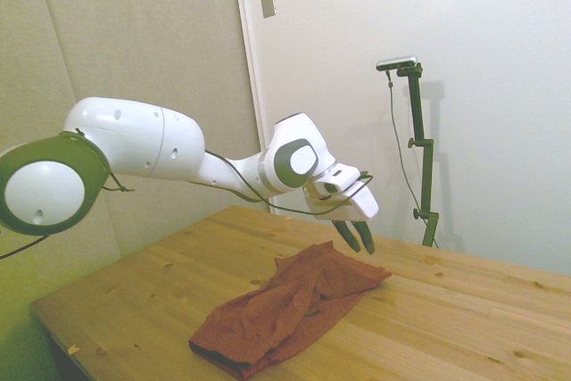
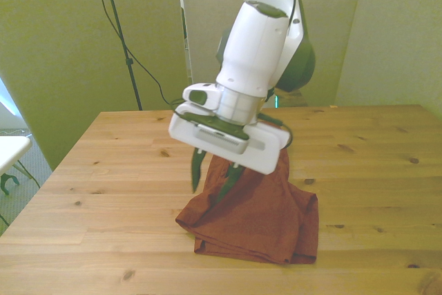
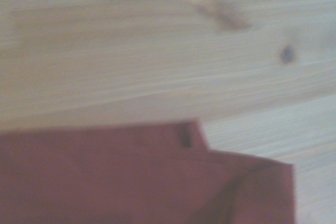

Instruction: Fold the shorts

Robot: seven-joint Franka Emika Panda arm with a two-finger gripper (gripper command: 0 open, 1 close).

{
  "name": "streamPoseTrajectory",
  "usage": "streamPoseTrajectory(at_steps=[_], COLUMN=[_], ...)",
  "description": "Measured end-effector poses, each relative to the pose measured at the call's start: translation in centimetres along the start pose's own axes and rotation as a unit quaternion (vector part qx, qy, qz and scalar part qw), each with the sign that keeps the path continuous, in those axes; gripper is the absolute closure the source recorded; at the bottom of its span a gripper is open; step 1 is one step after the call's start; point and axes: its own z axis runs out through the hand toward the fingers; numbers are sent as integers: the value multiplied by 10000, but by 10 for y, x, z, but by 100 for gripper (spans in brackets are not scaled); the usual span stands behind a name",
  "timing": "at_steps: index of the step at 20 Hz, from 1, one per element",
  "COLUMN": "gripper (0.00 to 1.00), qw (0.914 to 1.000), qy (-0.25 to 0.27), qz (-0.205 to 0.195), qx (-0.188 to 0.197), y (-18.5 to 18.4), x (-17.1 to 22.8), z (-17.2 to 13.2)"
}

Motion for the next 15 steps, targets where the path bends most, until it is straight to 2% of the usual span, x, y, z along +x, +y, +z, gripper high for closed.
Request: streamPoseTrajectory(at_steps=[4, 8, 15], gripper=[0, 0, 0], qw=[9953, 9866, 9789], qy=[-703, -1101, -1397], qz=[-660, -1197, -1480], qx=[123, 124, 195], y=[8, 40, 125], x=[-70, -137, -237], z=[-55, -104, -142])
